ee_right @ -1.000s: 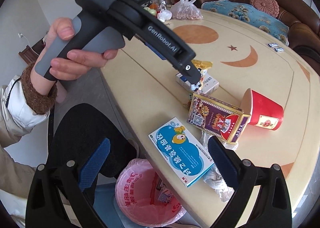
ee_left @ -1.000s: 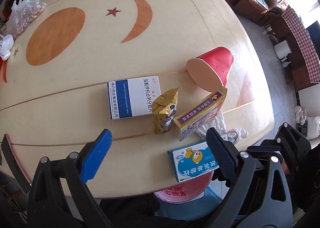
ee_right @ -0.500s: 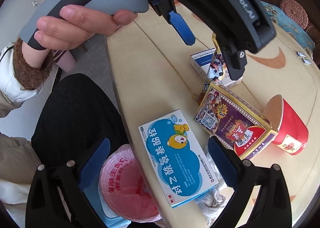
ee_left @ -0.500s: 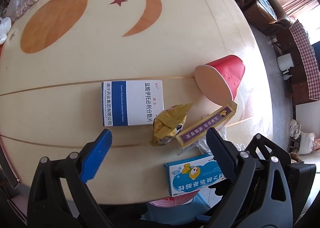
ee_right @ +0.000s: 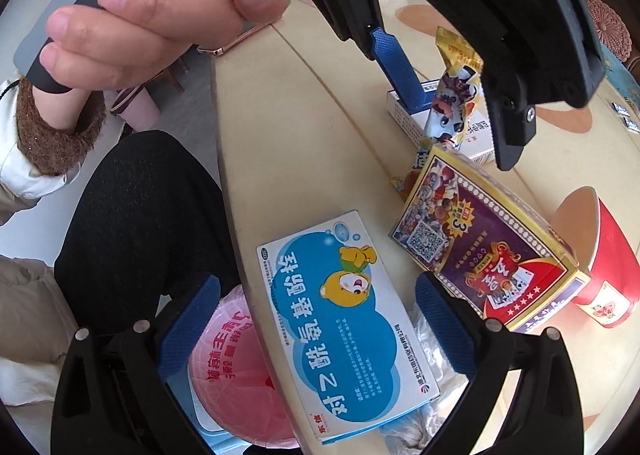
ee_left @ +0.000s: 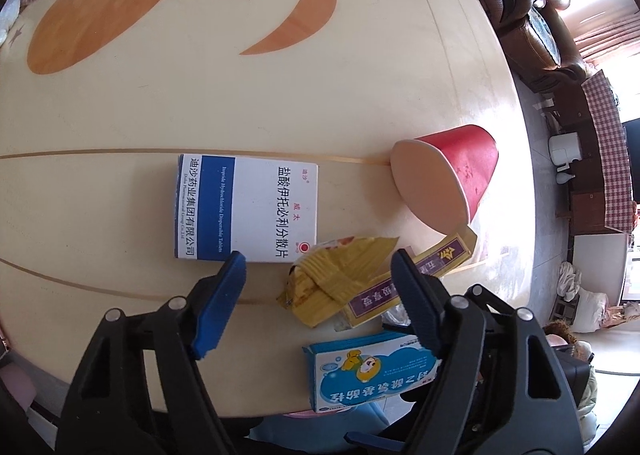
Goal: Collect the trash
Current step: 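Grasp the yellow snack wrapper with the left tool while the right tool grasps the blue medicine box, then lift both held items and carry them toward the trash bin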
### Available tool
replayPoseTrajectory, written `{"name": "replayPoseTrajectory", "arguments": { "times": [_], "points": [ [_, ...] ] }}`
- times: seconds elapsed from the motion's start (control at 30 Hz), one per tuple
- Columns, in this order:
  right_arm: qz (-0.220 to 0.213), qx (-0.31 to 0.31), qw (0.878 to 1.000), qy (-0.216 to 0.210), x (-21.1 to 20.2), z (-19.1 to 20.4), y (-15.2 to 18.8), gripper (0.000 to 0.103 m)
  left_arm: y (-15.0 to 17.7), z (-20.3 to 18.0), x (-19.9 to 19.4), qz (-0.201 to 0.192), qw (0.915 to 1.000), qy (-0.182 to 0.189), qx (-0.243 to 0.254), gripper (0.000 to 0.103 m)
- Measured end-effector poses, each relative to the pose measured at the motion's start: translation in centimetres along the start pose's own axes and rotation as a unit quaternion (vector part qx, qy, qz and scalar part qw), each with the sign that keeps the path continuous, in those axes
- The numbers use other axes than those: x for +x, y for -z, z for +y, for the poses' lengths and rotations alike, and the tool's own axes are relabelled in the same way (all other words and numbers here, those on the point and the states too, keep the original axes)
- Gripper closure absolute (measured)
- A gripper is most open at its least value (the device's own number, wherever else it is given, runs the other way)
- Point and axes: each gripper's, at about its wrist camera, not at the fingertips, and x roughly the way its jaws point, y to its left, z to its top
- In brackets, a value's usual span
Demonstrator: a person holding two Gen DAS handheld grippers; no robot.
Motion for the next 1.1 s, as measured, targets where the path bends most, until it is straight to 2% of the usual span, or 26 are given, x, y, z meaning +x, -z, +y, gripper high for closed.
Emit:
{"name": "replayPoseTrajectory", "arguments": {
  "times": [0.07,0.13,0.23,0.33,0.4,0.6,0.67,1.1],
  "points": [
    [0.000,-0.001,1.000,0.002,0.4,0.1,0.0,0.010,-0.1,-0.2,0.2,0.002,1.0000,0.004,-0.003,0.039],
    [0.004,0.003,1.000,0.000,0.9,-0.1,0.1,0.023,-0.2,-0.3,0.4,0.000,1.0000,-0.003,-0.007,0.044],
    [0.008,0.005,1.000,0.012,1.7,0.0,0.5,0.030,-0.2,-0.3,0.6,0.005,0.9998,0.006,-0.016,0.056],
    [0.001,0.014,1.000,0.015,1.7,0.1,0.7,0.030,-0.2,-0.3,0.5,0.005,0.9998,-0.001,-0.019,0.058],
    [-0.004,0.017,1.000,0.024,1.5,-0.2,0.9,0.030,-0.1,-0.3,0.4,0.005,0.9998,-0.002,-0.019,0.068],
    [-0.016,0.023,0.999,0.036,0.6,0.1,1.6,0.033,0.1,0.1,0.2,0.006,0.9997,-0.002,-0.025,0.075],
    [-0.021,0.024,0.999,0.039,0.2,0.5,1.7,0.034,0.2,0.2,0.1,0.006,0.9997,0.000,-0.026,0.080],
    [-0.055,0.054,0.995,0.056,-2.1,0.1,1.3,0.035,0.6,1.0,-1.9,-0.012,0.9994,0.008,-0.032,0.081]
  ]
}}
